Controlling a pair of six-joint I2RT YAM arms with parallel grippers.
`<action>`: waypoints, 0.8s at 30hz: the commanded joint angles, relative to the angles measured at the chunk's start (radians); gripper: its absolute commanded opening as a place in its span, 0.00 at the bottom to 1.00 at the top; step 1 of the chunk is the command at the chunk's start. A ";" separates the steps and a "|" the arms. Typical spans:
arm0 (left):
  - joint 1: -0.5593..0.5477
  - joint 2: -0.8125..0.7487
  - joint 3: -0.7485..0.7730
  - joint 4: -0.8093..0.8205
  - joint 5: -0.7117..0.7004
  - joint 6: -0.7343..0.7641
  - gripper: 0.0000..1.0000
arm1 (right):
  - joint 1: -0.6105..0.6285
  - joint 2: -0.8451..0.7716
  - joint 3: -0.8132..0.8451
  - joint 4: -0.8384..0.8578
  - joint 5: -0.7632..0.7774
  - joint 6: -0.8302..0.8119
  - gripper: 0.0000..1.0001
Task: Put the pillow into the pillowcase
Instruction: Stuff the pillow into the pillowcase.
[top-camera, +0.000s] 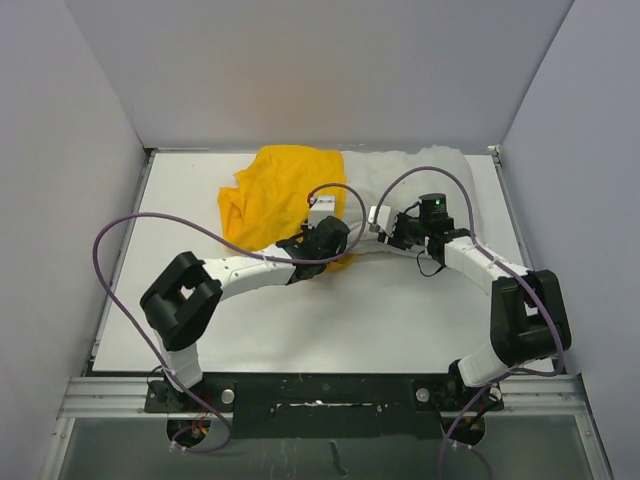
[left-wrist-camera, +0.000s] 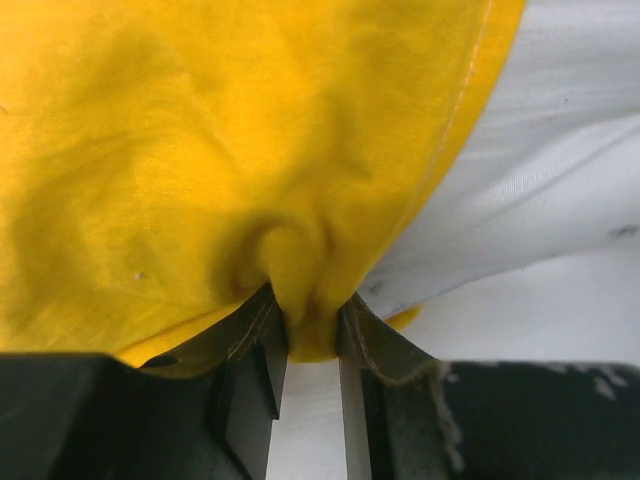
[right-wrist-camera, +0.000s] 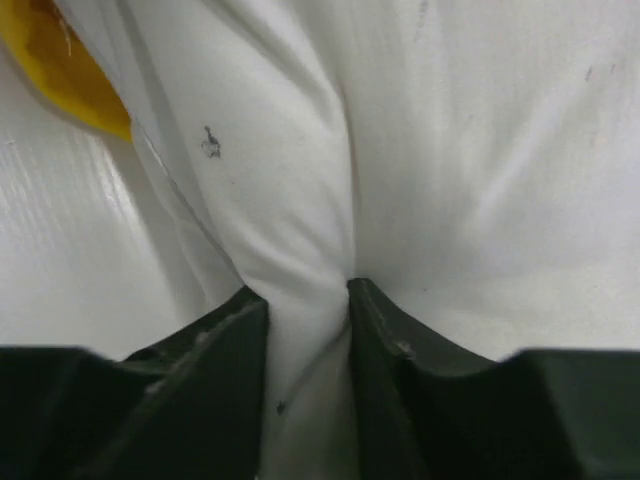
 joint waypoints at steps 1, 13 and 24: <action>-0.008 -0.160 -0.093 0.089 0.137 0.008 0.22 | -0.011 0.031 0.040 0.014 -0.009 0.084 0.23; 0.055 -0.284 -0.232 0.220 0.407 0.080 0.00 | -0.009 -0.053 0.062 -0.142 -0.377 0.166 0.00; -0.056 -0.320 -0.275 0.150 0.022 0.171 0.58 | -0.010 -0.066 0.046 -0.131 -0.445 0.235 0.00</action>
